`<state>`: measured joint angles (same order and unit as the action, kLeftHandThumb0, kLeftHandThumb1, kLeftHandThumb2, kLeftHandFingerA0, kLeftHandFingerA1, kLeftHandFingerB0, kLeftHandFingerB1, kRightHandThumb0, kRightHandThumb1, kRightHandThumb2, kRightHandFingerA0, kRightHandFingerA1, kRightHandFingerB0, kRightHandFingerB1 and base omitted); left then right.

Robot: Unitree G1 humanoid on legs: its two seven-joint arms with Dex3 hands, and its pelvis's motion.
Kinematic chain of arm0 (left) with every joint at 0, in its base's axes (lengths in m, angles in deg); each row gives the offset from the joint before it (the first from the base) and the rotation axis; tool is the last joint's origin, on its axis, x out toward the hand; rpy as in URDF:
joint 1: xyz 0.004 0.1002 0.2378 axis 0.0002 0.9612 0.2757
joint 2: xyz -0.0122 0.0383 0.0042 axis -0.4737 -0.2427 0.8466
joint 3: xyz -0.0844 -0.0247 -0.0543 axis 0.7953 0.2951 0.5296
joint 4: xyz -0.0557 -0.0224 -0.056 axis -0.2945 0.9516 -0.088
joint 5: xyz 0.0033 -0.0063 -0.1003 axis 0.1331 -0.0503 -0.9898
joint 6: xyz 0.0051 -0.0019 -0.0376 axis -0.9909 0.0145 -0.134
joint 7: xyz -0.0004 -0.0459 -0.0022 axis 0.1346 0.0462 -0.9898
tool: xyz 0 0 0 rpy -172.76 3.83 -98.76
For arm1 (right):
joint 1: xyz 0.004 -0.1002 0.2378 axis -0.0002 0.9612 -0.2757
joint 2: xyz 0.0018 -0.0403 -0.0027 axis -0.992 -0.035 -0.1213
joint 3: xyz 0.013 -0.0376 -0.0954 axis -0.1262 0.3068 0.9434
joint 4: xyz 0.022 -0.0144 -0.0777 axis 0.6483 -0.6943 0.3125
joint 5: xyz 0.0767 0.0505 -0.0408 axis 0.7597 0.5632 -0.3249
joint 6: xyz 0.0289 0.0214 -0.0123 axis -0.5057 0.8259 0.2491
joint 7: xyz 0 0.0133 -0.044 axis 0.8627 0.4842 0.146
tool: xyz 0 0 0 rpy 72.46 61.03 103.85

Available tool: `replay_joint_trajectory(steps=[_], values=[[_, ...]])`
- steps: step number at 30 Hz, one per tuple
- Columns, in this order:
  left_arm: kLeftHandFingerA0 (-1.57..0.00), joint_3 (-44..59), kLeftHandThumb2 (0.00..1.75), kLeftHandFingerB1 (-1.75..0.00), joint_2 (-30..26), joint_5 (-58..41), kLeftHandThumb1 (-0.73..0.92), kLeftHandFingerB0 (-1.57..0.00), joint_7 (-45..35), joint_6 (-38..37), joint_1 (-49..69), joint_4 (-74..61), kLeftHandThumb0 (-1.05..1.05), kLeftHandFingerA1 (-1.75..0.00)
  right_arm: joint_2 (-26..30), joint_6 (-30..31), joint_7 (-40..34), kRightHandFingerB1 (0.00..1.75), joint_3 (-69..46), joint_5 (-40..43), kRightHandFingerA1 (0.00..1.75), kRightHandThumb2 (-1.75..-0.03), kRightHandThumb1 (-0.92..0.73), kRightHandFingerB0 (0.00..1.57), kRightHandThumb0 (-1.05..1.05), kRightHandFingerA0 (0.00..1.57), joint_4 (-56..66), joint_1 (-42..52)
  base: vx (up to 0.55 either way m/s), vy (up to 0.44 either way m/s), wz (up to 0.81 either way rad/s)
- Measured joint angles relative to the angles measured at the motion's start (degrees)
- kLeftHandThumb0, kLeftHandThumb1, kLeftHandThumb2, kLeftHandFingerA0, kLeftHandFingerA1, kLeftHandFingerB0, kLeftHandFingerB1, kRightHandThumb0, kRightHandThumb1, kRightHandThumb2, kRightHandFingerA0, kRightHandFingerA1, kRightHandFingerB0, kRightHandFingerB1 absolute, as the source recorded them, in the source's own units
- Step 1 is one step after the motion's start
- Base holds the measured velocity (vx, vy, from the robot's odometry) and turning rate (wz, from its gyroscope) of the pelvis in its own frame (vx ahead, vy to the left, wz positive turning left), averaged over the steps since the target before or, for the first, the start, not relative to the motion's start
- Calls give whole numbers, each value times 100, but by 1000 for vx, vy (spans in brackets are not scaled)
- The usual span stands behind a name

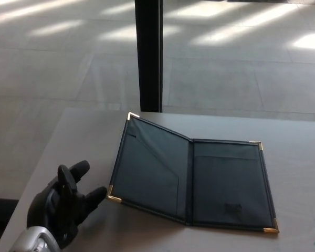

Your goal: The robot uses its left hand to push the cover of the diary kept in the middle of the desk to close it

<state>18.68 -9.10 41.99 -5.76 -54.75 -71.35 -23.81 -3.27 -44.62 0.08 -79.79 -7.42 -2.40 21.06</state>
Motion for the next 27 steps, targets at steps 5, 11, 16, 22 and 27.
replay_joint_trajectory(steps=[5,11,16,22,27], values=[[-35,-133,123,-52,219,-15,81,-30,136,377,124,-376,-105,-58,2,15,-31,47,8,5,62,-68,-92,54,-76,53,11,-23,0,0,0],[-43,-396,89,-44,526,12,92,-33,274,577,338,-640,-105,-56,46,8,-35,50,10,2,65,-68,-92,56,-75,53,-212,-144,0,0,0],[-44,-602,87,-41,889,0,92,-31,335,688,535,-752,-105,-53,74,9,-48,47,-4,6,63,-69,-92,53,-75,52,-116,-61,0,0,0],[-45,-766,84,-40,1149,-192,92,-31,442,915,797,-1072,-105,-52,109,8,-53,53,-16,7,67,-69,-92,55,-76,55,-165,-41,0,0,0],[-39,-1116,88,-39,1142,-311,92,-28,531,1029,846,-1307,-105,-50,108,10,-51,51,-11,8,67,-67,-92,55,-76,54,-65,50,0,0,0]])
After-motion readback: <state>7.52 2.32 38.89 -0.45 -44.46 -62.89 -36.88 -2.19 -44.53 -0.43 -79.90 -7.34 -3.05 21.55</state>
